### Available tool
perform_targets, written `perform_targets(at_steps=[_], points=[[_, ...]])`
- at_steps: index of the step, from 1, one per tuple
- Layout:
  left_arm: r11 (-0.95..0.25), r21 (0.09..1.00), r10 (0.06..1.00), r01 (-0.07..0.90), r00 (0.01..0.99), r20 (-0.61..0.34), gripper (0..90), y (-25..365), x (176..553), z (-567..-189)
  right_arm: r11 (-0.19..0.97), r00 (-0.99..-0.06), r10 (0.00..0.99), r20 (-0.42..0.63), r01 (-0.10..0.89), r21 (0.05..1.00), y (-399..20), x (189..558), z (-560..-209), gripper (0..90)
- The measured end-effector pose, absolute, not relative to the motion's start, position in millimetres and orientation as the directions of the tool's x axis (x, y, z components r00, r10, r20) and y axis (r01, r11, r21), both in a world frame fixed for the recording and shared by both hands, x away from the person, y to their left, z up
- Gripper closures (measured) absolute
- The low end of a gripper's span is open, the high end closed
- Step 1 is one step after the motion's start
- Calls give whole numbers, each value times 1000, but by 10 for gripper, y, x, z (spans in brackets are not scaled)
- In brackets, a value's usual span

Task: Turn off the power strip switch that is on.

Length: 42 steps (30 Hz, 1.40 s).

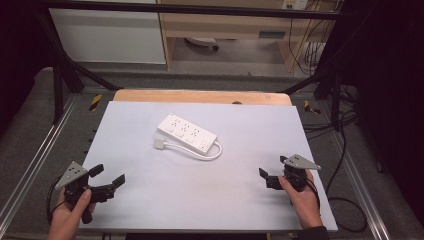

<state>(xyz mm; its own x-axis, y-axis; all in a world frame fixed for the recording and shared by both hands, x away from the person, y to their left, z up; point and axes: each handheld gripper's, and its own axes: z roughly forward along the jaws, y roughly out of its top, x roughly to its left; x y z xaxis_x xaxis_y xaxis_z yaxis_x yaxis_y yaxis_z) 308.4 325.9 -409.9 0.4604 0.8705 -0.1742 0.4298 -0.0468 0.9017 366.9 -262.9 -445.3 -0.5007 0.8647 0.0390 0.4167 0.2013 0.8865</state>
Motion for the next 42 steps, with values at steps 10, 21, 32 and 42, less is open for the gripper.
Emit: perform_targets(at_steps=[10, 21, 32, 42], points=[[-39, 905, 871, 423, 459, -177, 59, 3258, 3078, -4090, 196, -495, 868, 43, 420, 886, -2618, 3668, -4443, 35], [-23, 908, 859, 419, 473, -196, 58, 3221, 3077, -4065, 178, -470, 881, 52, 432, 884, -2635, 3650, -4421, 31], [-20, 900, 841, 436, 494, -221, 61, 3090, 3170, -3963, 195, -476, 879, 39, 432, 881, -2605, 3624, -4407, 30], [-57, 892, 821, 448, 529, -213, 66, 2931, 3338, -3850, 197, -477, 878, 40, 436, 878, -2602, 3623, -4404, 32]])
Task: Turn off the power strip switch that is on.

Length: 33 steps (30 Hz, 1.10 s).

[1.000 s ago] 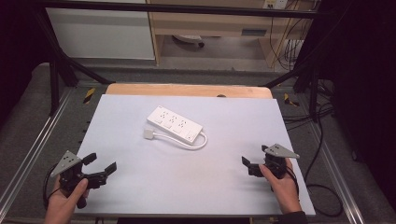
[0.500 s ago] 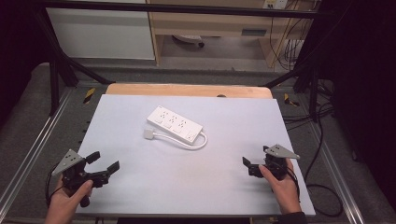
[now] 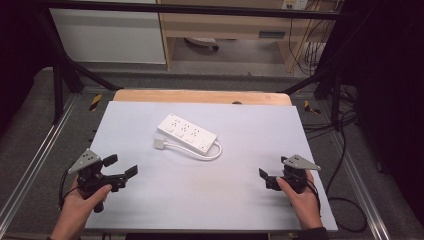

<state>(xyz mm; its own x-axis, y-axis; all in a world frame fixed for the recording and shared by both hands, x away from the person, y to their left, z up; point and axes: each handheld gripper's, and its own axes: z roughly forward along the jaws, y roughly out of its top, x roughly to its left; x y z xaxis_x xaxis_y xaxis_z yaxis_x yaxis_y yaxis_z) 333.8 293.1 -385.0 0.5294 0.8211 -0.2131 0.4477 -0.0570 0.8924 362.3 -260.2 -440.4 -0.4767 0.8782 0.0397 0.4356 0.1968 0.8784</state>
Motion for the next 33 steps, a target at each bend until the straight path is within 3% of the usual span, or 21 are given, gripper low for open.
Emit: perform_targets(at_steps=[10, 33], points=[[-89, 873, 807, 480, 548, -219, 134, 2763, 3517, -3870, 189, -469, 882, 48, 446, 875, -2620, 3620, -4398, 34], [-162, 859, 787, 485, 588, -184, 80, 2286, 4019, -3811, 186, -470, 881, 53, 448, 874, -2632, 3614, -4391, 30]])
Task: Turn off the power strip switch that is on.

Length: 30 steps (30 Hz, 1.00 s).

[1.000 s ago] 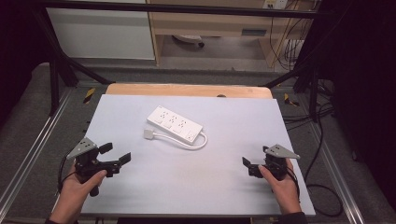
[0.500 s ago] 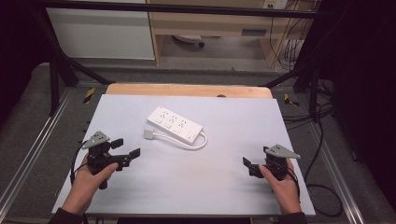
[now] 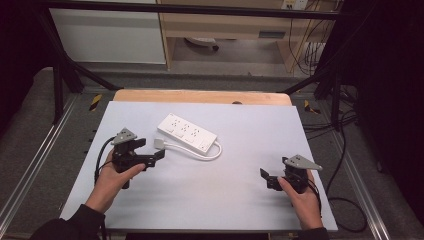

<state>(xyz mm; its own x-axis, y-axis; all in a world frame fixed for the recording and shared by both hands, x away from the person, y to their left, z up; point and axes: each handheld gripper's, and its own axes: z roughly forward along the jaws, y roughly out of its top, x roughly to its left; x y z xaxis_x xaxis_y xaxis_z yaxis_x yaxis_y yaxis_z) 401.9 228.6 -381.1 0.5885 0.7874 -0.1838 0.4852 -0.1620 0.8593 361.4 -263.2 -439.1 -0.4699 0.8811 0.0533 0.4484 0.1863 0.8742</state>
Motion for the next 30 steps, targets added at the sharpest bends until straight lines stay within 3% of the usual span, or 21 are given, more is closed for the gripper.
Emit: perform_targets(at_steps=[30], points=[[-220, 859, 786, 462, 605, -124, 82, 1846, 4516, -3824, 185, -470, 881, 56, 452, 873, -2631, 3615, -4394, 29]])
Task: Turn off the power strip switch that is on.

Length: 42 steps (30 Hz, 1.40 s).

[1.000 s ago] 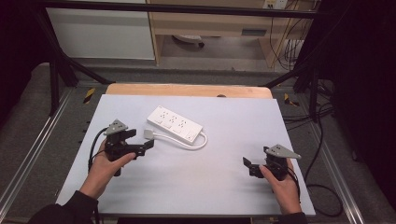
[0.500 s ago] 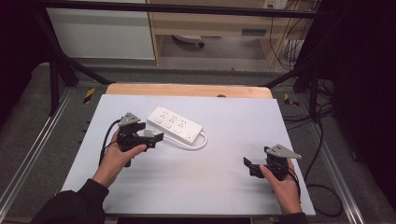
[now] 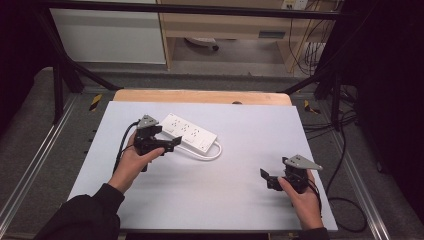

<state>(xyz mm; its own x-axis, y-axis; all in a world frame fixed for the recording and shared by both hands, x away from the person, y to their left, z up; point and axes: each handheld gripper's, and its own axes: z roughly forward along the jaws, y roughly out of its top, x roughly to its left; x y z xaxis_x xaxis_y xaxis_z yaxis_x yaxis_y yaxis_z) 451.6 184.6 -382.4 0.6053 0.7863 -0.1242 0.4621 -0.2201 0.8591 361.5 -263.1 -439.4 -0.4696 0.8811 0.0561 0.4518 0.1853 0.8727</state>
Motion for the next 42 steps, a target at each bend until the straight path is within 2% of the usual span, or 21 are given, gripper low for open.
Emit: perform_targets(at_steps=[12, 23, 32, 42], points=[[-246, 858, 781, 450, 617, -99, 91, 1663, 4664, -3812, 183, -466, 883, 56, 452, 873, -2640, 3615, -4392, 30], [-255, 851, 786, 459, 611, -95, 137, 1620, 4739, -3815, 181, -466, 883, 60, 455, 872, -2645, 3613, -4389, 32], [-265, 843, 784, 467, 613, -93, 280, 1585, 4759, -3828, 181, -465, 884, 59, 454, 872, -2656, 3616, -4390, 34], [-268, 844, 780, 464, 619, -93, 574, 1592, 4777, -3845, 177, -462, 885, 60, 453, 873, -2663, 3617, -4388, 35]])
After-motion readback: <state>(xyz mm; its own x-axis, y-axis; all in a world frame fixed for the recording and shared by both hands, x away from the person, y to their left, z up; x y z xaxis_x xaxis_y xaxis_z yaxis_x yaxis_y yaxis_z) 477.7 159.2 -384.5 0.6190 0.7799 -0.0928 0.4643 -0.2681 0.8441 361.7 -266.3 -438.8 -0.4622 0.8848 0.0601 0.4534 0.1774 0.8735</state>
